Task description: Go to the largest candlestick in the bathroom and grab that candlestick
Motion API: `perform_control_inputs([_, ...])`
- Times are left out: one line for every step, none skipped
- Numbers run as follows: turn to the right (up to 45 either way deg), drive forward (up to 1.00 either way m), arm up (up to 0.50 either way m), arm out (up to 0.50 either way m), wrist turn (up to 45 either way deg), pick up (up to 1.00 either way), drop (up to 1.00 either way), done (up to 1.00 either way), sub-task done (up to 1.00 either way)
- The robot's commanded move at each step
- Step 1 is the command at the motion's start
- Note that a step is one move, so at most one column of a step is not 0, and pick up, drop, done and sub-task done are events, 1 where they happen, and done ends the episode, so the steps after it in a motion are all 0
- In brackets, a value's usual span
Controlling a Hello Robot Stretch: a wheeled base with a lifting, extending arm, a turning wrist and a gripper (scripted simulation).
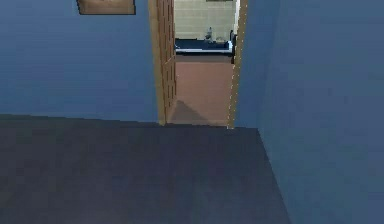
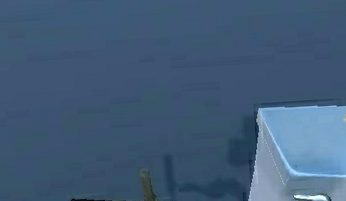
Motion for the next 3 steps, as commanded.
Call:
perform_control_inputs([0.0, 0.0, 0.0, 0.0, 0.0, 1.0, 0.0, 0.0, 0.0])
perform_control_inputs([0.0, 0.0, 0.1, 0.0, 0.0, 0.0, 0.0, 0.0, 0.0])
perform_control_inputs([0.0, 0.0, 0.0, 0.0, 0.0, 0.0, 0.0, 1.0, 0.0])
